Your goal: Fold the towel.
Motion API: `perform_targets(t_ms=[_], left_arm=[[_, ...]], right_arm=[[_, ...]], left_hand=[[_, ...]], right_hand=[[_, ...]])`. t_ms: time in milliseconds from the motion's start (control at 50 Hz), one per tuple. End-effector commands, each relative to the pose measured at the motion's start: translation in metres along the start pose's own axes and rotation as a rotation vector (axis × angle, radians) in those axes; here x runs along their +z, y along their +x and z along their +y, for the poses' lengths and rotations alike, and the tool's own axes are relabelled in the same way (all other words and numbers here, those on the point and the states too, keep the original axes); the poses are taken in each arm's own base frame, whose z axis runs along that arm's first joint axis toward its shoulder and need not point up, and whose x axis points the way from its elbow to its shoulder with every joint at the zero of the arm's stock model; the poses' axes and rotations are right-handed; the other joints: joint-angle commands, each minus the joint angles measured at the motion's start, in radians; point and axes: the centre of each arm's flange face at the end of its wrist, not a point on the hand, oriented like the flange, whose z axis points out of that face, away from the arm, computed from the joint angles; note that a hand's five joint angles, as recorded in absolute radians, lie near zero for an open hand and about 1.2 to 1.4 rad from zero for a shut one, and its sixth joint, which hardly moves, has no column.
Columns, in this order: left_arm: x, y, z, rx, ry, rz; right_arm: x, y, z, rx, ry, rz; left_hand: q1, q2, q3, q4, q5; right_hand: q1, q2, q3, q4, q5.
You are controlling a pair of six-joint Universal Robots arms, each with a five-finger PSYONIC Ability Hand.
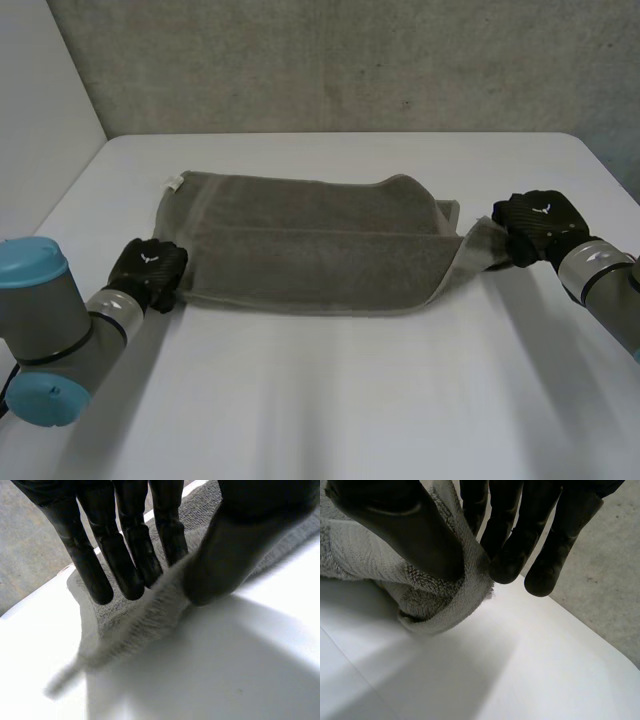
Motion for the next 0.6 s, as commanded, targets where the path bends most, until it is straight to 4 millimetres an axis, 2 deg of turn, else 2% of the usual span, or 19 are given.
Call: perform_targets(t_ms=[20,180,200,220,240,260,300,600], left_arm=[[-0.001,-0.002,-0.003,-0.001,0.007,-0.004],[-0.003,-0.004,-0.006,-0.001,0.013,-0.01],[-0.003,-0.004,-0.006,-0.001,0.013,-0.01],[-0.003,-0.005,-0.006,-0.003,0.012,-0.012],[-0.003,-0.005,-0.005,-0.004,0.011,-0.012],[-0.003,-0.005,-0.005,-0.004,0.011,-0.012],[-0.005,-0.006,-0.007,-0.006,0.014,-0.015],[-0.007,-0.007,-0.01,-0.013,0.016,-0.016]], right_arm=[[0.002,0.001,0.003,-0.001,-0.006,0.006],[0.001,-0.001,0.008,-0.001,-0.023,-0.001],[0.0,-0.002,0.009,-0.001,-0.026,-0.007],[0.0,-0.002,0.009,-0.001,-0.027,-0.007],[0.001,-0.002,0.008,-0.002,-0.023,-0.008],[0.001,-0.002,0.008,-0.002,-0.023,-0.008],[0.0,-0.005,0.01,-0.008,-0.023,-0.025],[-0.015,-0.018,0.01,-0.159,-0.017,-0.106]], left_hand=[[0.219,0.204,0.228,0.203,0.22],[0.219,0.204,0.228,0.203,0.22],[0.219,0.204,0.228,0.203,0.22],[0.219,0.204,0.228,0.203,0.22],[0.219,0.204,0.228,0.203,0.22],[0.219,0.204,0.228,0.203,0.22],[0.219,0.204,0.228,0.203,0.22],[0.219,0.204,0.228,0.203,0.22]], right_hand=[[0.076,0.078,0.051,0.055,0.065],[0.033,0.035,0.009,0.012,0.023],[-0.121,-0.119,-0.146,-0.142,-0.132],[-0.123,-0.121,-0.147,-0.144,-0.133],[-0.271,-0.269,-0.295,-0.292,-0.282],[-0.272,-0.27,-0.297,-0.294,-0.283],[-0.524,-0.522,-0.549,-0.545,-0.535],[-0.586,-0.584,-0.611,-0.608,-0.597]])
